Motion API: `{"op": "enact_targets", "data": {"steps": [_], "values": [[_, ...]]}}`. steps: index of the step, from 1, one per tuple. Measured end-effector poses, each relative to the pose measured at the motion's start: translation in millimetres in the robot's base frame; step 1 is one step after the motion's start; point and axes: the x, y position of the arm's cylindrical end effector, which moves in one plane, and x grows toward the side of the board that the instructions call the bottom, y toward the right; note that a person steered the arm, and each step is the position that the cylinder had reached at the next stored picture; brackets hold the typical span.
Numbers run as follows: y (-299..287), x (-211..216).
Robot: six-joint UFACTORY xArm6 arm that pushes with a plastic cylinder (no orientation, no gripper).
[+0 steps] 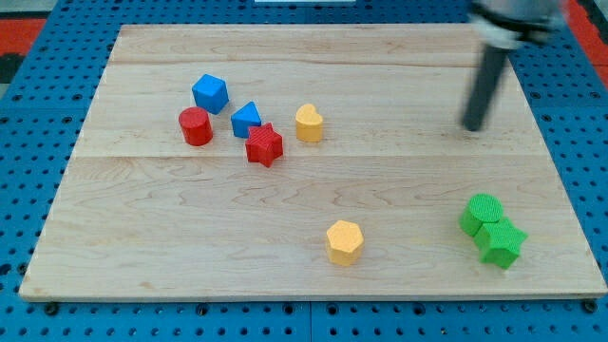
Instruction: Separate the green star from the green circle
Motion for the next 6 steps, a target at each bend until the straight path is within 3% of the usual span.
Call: {"op": "enact_targets", "data": {"steps": [1,2,3,6], "values": [[73,92],[36,197],[-43,202],[-80,53]]}}
